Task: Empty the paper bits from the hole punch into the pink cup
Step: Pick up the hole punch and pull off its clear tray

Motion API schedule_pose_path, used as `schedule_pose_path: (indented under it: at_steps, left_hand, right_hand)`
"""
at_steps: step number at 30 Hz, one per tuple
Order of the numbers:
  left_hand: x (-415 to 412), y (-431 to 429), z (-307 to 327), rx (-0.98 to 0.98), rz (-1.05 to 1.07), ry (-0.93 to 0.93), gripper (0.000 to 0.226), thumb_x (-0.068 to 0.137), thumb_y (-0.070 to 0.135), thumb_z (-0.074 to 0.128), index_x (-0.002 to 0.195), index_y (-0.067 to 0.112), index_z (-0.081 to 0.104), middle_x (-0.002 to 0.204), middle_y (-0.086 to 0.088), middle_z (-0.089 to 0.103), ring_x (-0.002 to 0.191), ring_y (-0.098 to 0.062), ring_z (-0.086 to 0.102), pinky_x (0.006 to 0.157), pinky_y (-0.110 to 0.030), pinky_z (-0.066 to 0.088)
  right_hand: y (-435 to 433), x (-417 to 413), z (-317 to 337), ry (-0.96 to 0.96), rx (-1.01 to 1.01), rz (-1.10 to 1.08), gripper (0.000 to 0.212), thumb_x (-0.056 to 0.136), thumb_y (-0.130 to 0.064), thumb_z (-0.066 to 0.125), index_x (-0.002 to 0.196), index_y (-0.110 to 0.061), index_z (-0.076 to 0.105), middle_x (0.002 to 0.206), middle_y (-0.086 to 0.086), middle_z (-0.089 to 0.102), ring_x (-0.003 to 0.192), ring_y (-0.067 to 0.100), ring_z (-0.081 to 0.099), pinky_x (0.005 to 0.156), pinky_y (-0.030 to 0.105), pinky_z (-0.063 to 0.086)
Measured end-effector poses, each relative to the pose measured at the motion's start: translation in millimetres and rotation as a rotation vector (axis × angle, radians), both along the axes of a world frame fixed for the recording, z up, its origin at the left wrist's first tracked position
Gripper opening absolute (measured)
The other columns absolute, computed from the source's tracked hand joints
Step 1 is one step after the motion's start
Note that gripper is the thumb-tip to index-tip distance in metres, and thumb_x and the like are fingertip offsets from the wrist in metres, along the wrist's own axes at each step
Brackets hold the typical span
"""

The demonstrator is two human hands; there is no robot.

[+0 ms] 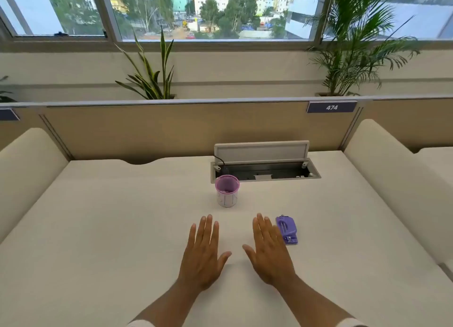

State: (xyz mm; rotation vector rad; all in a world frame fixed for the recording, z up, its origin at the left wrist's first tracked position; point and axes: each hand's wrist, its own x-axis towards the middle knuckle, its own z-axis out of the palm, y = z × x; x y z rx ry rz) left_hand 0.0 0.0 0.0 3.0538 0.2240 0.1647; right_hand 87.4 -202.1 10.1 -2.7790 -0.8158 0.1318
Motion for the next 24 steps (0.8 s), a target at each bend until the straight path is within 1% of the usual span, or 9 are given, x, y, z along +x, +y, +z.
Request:
schedule_pose_path:
  at_steps: [2, 3, 4, 6, 8, 11, 14, 17, 24]
  left_hand:
    - [0.0, -1.1, -0.6, -0.032, 0.051, 0.02, 0.086, 0.098, 0.071, 0.032, 0.159, 0.01, 0.036, 0.17, -0.019, 0.026, 0.157, -0.037, 0.023, 0.124, -0.056, 0.019]
    - [0.3, -2.0, -2.5, -0.045, 0.068, 0.039, 0.083, 0.098, 0.069, 0.032, 0.156, 0.011, 0.042, 0.168, -0.02, 0.031, 0.156, -0.038, 0.029, 0.124, -0.055, 0.026]
    - [-0.5, -3.7, -1.6, -0.068, 0.097, 0.057, 0.079, 0.098, 0.067, 0.034, 0.151, 0.012, 0.049, 0.165, -0.019, 0.039, 0.152, -0.038, 0.037, 0.122, -0.055, 0.035]
    - [-0.6, -6.3, -0.9, -0.175, 0.161, 0.09, 0.071, 0.096, 0.062, 0.036, 0.141, 0.014, 0.061, 0.152, -0.015, 0.058, 0.141, -0.036, 0.053, 0.111, -0.049, 0.049]
    - [-0.7, -5.8, -1.1, -0.271, 0.205, 0.046, 0.067, 0.095, 0.058, 0.036, 0.138, 0.015, 0.063, 0.142, -0.009, 0.065, 0.135, -0.031, 0.057, 0.107, -0.044, 0.05]
    - [1.5, -2.2, -3.8, -0.319, 0.222, 0.037, 0.058, 0.097, 0.05, 0.048, 0.145, 0.017, 0.056, 0.15, -0.007, 0.058, 0.142, -0.027, 0.049, 0.113, -0.043, 0.044]
    - [4.0, -0.4, -9.3, -0.306, 0.22, 0.112, 0.059, 0.098, 0.048, 0.051, 0.15, 0.019, 0.05, 0.16, -0.008, 0.046, 0.151, -0.028, 0.038, 0.12, -0.043, 0.036]
    - [2.1, -1.1, -19.9, -0.279, 0.222, 0.158, 0.058, 0.096, 0.046, 0.052, 0.146, 0.018, 0.055, 0.159, -0.011, 0.049, 0.149, -0.031, 0.042, 0.118, -0.046, 0.039]
    - [-2.1, -2.4, -28.4, -0.204, 0.205, 0.124, 0.052, 0.088, 0.045, 0.058, 0.13, 0.016, 0.068, 0.144, -0.013, 0.064, 0.135, -0.035, 0.059, 0.105, -0.049, 0.053]
  right_hand:
    - [-0.4, -0.4, 3.3, 0.08, 0.014, -0.051, 0.08, 0.103, -0.064, 0.024, 0.165, -0.02, -0.001, 0.173, 0.001, -0.005, 0.16, 0.023, -0.002, 0.127, 0.039, -0.002]
    - [-1.8, 0.8, 2.7, 0.072, 0.001, -0.088, 0.078, 0.103, -0.061, 0.031, 0.164, -0.018, 0.011, 0.173, 0.004, 0.014, 0.159, 0.026, 0.016, 0.127, 0.04, 0.013]
    - [-3.5, 2.5, 3.4, 0.037, 0.022, -0.128, 0.074, 0.102, -0.058, 0.04, 0.161, -0.015, 0.027, 0.166, 0.008, 0.035, 0.151, 0.028, 0.036, 0.122, 0.043, 0.03]
    - [-8.1, 10.6, -0.8, -0.048, 0.076, -0.22, 0.06, 0.095, -0.047, 0.063, 0.142, -0.012, 0.055, 0.135, 0.012, 0.065, 0.121, 0.032, 0.064, 0.096, 0.046, 0.053]
    - [-14.5, 21.1, -4.1, -0.087, 0.099, -0.339, 0.049, 0.085, -0.037, 0.078, 0.124, -0.009, 0.066, 0.115, 0.012, 0.071, 0.1, 0.036, 0.069, 0.077, 0.046, 0.055]
    - [-26.8, 36.2, 0.3, -0.094, 0.109, -0.547, 0.039, 0.081, -0.032, 0.082, 0.109, -0.008, 0.067, 0.096, 0.013, 0.066, 0.085, 0.037, 0.064, 0.067, 0.043, 0.05]
    - [-38.6, 46.7, 2.0, 0.009, 0.123, -0.721, 0.039, 0.089, -0.035, 0.072, 0.116, -0.01, 0.064, 0.107, 0.013, 0.064, 0.097, 0.037, 0.062, 0.077, 0.044, 0.048]
    - [-47.4, 56.6, -3.9, 0.131, 0.136, -0.839, 0.04, 0.095, -0.043, 0.062, 0.122, -0.014, 0.062, 0.12, 0.013, 0.059, 0.11, 0.035, 0.059, 0.089, 0.045, 0.046]
    - [-46.9, 70.3, -17.6, 0.238, 0.237, -0.9, 0.028, 0.099, -0.042, 0.058, 0.106, -0.017, 0.067, 0.117, 0.013, 0.057, 0.107, 0.035, 0.058, 0.09, 0.046, 0.043]
